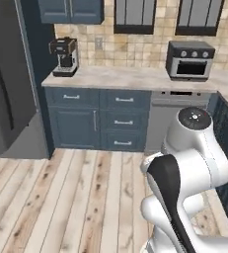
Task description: Retrieve the sausage and cheese from the fridge and place them on the cutting board on the counter.
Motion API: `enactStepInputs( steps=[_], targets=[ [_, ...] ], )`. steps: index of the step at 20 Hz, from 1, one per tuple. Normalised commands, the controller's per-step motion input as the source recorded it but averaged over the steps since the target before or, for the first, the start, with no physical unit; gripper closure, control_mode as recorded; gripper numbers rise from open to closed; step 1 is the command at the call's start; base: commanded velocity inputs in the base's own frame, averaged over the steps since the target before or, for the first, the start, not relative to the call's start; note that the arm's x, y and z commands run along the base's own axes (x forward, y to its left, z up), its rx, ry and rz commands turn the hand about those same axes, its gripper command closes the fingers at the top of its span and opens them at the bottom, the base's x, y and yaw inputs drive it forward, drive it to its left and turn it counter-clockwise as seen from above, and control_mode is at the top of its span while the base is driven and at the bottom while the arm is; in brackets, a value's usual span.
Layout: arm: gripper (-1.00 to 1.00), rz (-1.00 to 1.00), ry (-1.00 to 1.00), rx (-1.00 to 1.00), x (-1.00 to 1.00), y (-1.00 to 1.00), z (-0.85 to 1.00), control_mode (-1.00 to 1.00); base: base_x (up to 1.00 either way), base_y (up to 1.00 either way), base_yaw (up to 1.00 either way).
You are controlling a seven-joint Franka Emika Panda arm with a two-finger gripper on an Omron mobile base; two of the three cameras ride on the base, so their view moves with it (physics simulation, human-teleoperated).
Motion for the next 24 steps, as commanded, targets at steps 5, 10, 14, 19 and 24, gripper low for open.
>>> enactStepInputs(
  steps=[5, 10, 14, 19, 24],
  targets=[
    [-1.00, 0.00, 0.00, 0.00, 0.00, 0.00, 0.00, 1.00, 0.02, 0.00, 1.00],
    [-1.00, 0.00, 0.00, 0.00, 0.00, 0.00, 0.00, 1.00, 0.46, 0.00, 0.96],
    [-1.00, 0.00, 0.00, 0.00, 0.00, 0.00, 0.00, 1.00, 0.92, -0.35, 0.72],
    [-1.00, 0.00, 0.00, 0.00, 0.00, 0.00, 0.00, 1.00, 0.99, -0.55, 0.43],
    [-1.00, 0.00, 0.00, 0.00, 0.00, 0.00, 0.00, 1.00, 1.00, -0.46, 0.20]
  ],
)
